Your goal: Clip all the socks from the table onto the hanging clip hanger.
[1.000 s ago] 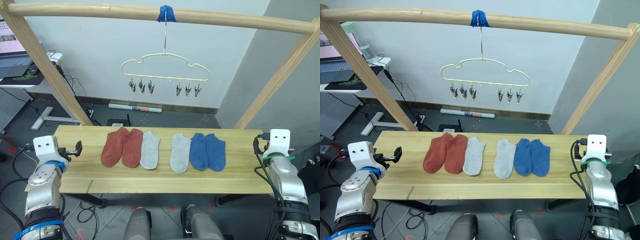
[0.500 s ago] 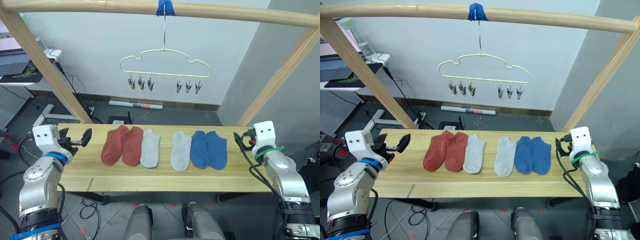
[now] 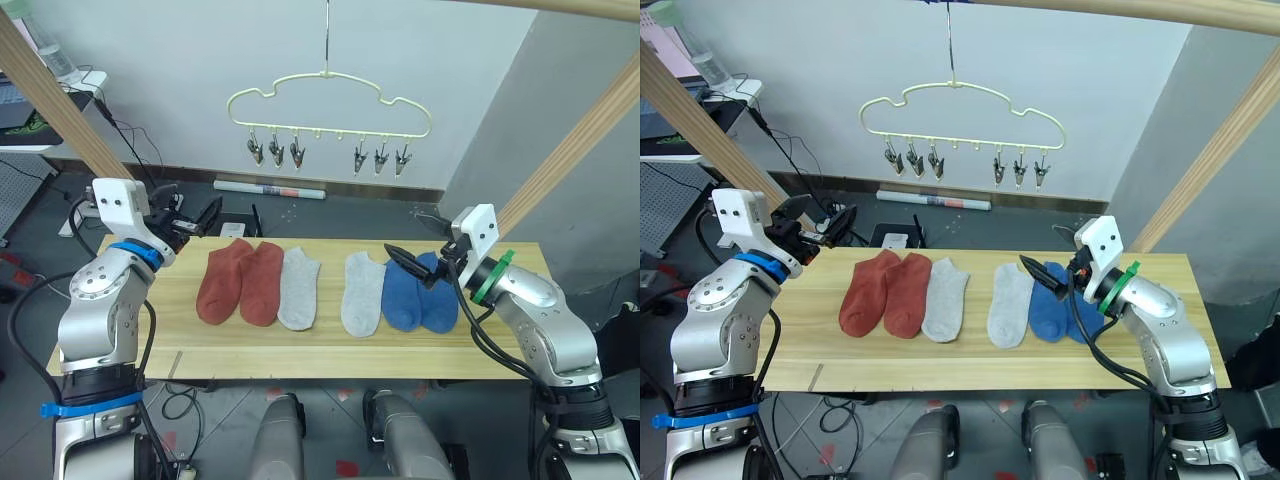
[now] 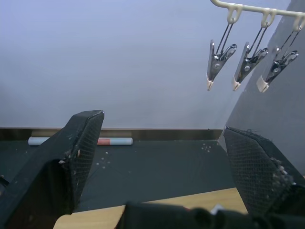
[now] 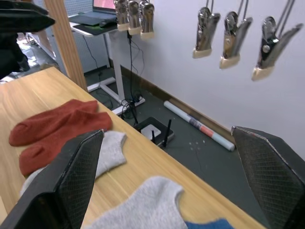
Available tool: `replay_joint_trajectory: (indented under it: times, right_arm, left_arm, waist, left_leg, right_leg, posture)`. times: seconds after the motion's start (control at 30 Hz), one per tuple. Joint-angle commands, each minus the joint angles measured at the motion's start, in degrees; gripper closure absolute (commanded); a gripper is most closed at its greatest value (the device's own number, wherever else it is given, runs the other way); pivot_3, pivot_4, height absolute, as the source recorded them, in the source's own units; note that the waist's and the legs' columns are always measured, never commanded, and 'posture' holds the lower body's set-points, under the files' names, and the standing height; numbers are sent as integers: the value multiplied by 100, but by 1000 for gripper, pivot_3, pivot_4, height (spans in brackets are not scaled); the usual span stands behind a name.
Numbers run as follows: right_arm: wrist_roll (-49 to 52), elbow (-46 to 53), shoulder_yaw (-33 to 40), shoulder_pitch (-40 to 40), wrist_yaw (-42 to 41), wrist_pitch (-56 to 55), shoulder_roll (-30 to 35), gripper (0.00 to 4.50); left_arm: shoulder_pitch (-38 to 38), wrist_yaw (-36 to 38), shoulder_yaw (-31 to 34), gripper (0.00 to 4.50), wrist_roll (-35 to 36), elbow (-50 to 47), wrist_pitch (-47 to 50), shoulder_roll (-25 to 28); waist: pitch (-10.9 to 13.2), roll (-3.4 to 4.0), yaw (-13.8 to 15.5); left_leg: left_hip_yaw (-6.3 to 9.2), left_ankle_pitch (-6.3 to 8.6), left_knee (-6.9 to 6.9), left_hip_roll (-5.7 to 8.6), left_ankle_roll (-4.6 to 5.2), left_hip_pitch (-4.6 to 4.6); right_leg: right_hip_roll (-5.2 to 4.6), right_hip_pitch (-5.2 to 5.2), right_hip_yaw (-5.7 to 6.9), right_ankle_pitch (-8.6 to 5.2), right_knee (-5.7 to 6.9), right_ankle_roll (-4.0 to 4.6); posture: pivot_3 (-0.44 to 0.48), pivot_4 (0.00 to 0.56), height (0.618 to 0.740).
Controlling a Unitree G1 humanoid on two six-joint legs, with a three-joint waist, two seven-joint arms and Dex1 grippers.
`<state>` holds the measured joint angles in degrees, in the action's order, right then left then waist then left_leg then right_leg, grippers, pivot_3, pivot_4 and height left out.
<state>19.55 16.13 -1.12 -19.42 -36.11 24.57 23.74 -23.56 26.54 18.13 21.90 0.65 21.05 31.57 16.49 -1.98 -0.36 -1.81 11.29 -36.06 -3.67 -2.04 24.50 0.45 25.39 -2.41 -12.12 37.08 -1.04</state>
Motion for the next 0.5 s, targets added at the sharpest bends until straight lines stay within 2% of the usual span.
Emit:
replay_joint_trajectory:
  times: [0.03,0.27,0.5]
  right_arm:
    - [200,447,-157,-414,-6,-112,-266,0]
    - [446,650,-313,-960,139,137,-743,0]
    - [303,386,-551,-1456,49,-171,-1020,0]
  left_arm:
    - [-392,-46,-47,34,49,-91,-13,-36]
    - [-884,5,-215,34,-26,401,-177,-210]
    - [-1522,65,-486,34,-368,1259,-794,-393]
  waist:
    - [44,-2,-7]
    - [101,-1,-24]
    - [128,-4,-28]
  left_leg:
    - [0,0,-1,0,0,0]
    - [3,0,-2,1,-3,17]
    - [5,0,-3,3,-3,42]
  right_leg:
    - [0,0,0,0,2,0]
    - [0,11,2,0,-4,-8]
    - [0,37,6,-1,3,-9]
  posture:
    - [-13,350,740]
    - [-26,357,740]
    - [-41,354,740]
